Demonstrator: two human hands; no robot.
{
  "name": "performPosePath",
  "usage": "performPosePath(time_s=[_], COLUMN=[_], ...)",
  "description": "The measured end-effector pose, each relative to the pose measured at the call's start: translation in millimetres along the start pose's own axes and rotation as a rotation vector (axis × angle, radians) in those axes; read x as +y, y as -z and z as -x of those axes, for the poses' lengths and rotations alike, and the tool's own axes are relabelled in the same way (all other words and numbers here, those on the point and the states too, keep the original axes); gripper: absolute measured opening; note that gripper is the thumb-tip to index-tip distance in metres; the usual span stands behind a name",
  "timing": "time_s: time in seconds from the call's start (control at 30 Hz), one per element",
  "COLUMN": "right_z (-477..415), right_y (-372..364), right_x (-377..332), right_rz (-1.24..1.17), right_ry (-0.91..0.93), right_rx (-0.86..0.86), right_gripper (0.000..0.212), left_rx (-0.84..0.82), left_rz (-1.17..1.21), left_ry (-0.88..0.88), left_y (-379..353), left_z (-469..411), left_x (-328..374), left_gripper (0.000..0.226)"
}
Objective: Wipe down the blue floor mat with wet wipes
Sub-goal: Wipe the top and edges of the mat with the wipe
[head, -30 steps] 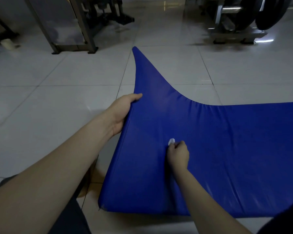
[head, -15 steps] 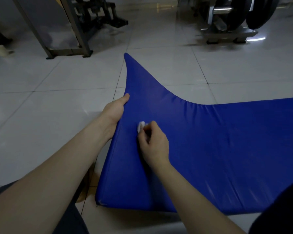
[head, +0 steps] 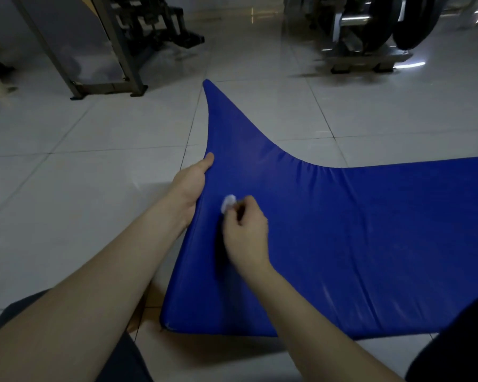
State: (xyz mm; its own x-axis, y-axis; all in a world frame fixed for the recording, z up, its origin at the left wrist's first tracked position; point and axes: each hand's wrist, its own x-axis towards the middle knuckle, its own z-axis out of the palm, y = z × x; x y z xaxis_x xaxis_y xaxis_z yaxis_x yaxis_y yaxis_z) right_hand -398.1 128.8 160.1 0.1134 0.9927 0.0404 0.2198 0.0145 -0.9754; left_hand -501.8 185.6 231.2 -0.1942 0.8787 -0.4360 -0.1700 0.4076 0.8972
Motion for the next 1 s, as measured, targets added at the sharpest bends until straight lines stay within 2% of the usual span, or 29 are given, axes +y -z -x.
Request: performPosePath(time_s=[0.1, 0.17, 0.23, 0.33, 0.47, 0.53, 0.57, 0.7, 0.8, 0.9, 0.97, 1.0], right_z=[10, 5, -6, -20, -19, -14, -13, -17, -9, 13, 25, 28], right_y=[-6, -4, 0, 15, 51, 57, 53, 27, 13, 4, 3, 4], right_x=[-39, -36, -8, 64, 156, 163, 156, 78, 9, -36, -41, -36], right_rz=[-0.049, 0.051, 0.164, 0.242, 0.567, 0.528, 0.468, 0.112, -0.085, -0.085, 0.005, 0.074], right_ry=[0.220, 0.341, 0.327, 0.067, -0.470, -0.608, -0.606, -0.291, -0.072, 0.111, 0.242, 0.299], right_rx=[-0.158, -0.134, -0.067, 0.036, -0.013, -0.021, -0.009, 0.073, -0.023, -0.195, -0.209, -0.191], right_gripper=[0.029, 0.028, 0.032, 0.036, 0.036, 0.039, 0.038, 0.037, 0.038, 0.024, 0.017, 0.020], left_rx=[0.028, -0.004, -0.040, -0.061, -0.082, -0.090, -0.101, -0.186, -0.185, -0.153, -0.134, -0.111], left_rz=[0.067, 0.059, 0.021, 0.002, -0.009, 0.004, 0.006, -0.065, -0.129, -0.241, -0.310, -0.335], left_ry=[0.016, 0.019, 0.017, 0.017, 0.027, 0.018, 0.013, 0.030, 0.037, 0.033, 0.011, -0.003], left_y=[0, 1, 4, 8, 7, 3, 1, -1, 2, 6, 7, 6], left_z=[0, -2, -1, -1, 1, 4, 6, 14, 22, 28, 32, 35], left_x=[2, 3, 2, 3, 1, 0, 0, -3, -1, 6, 7, 6], left_gripper=[0.032, 0.035, 0.038, 0.040, 0.039, 0.038, 0.038, 0.036, 0.037, 0.047, 0.043, 0.041])
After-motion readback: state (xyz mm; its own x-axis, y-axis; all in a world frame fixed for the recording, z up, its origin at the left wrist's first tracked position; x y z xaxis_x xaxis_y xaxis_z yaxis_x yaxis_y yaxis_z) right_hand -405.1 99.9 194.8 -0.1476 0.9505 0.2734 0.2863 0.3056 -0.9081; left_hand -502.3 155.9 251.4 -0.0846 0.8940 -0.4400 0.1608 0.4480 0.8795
